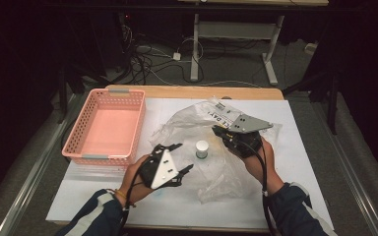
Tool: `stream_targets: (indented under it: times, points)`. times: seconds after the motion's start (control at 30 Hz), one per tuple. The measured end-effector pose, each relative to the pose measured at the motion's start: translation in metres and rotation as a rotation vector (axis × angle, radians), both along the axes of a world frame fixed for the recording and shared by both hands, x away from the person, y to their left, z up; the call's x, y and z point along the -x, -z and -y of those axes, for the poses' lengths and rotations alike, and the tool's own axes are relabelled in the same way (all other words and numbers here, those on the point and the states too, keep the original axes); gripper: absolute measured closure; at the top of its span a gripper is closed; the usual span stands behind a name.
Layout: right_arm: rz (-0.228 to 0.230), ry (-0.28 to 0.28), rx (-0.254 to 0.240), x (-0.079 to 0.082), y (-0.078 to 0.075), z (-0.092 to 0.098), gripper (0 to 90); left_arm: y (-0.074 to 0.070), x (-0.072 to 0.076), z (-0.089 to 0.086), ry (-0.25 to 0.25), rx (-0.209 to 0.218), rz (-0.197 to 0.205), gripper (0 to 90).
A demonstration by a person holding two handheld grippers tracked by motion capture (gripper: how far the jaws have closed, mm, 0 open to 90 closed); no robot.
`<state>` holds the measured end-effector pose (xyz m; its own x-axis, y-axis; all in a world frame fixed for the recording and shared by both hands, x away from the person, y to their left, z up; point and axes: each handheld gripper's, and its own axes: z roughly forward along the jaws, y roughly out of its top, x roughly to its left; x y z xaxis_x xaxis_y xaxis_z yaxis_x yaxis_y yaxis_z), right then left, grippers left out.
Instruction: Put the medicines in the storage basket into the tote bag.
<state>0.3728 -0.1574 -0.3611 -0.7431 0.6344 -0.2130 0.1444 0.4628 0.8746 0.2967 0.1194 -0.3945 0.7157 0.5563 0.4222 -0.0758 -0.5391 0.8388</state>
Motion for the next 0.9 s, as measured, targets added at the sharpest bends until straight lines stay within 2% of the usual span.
stream_targets:
  times: [0.03, 0.1, 0.17, 0.2, 0.33, 0.4, 0.5, 0.63, 0.7, 0.77, 0.87, 0.9]
  points:
    - [-0.004, 0.000, 0.004, 0.000, 0.001, 0.000, 90.0, -0.004, 0.001, -0.008, -0.027, 0.031, 0.007, 24.6]
    - [-0.009, 0.000, 0.013, 0.000, 0.003, 0.000, 90.0, -0.009, -0.002, -0.025, -0.073, 0.067, 0.015, 23.7]
    - [-0.016, -0.004, 0.025, 0.000, 0.005, 0.000, 90.0, -0.009, -0.012, -0.036, -0.107, 0.093, -0.017, 22.8]
    - [-0.018, -0.008, 0.031, 0.001, 0.006, 0.000, 90.0, -0.008, -0.018, -0.038, -0.121, 0.092, -0.033, 19.4]
    - [-0.026, -0.008, 0.066, 0.004, 0.012, 0.001, 90.0, 0.005, -0.039, -0.032, -0.128, 0.052, -0.104, 17.8]
    - [-0.035, -0.004, 0.074, 0.004, 0.014, 0.003, 90.0, 0.012, -0.047, -0.022, -0.129, 0.002, -0.133, 17.8]
    - [-0.034, 0.011, 0.071, 0.006, 0.017, 0.011, 90.0, 0.022, -0.057, -0.004, -0.158, -0.084, -0.167, 18.0]
    - [-0.048, 0.021, 0.071, 0.007, 0.021, 0.024, 90.0, 0.033, -0.069, 0.010, -0.151, -0.107, -0.229, 19.1]
    - [-0.050, 0.024, 0.069, 0.008, 0.022, 0.029, 90.0, 0.038, -0.075, 0.013, -0.153, -0.108, -0.261, 22.7]
    - [-0.050, 0.028, 0.069, 0.010, 0.022, 0.033, 90.0, 0.043, -0.081, 0.014, -0.151, -0.110, -0.290, 30.3]
    - [-0.052, 0.022, 0.061, 0.013, 0.023, 0.037, 88.7, 0.049, -0.089, 0.015, -0.147, -0.121, -0.316, 53.5]
    - [-0.056, 0.015, 0.059, 0.014, 0.023, 0.037, 87.3, 0.050, -0.089, 0.014, -0.147, -0.119, -0.311, 61.8]
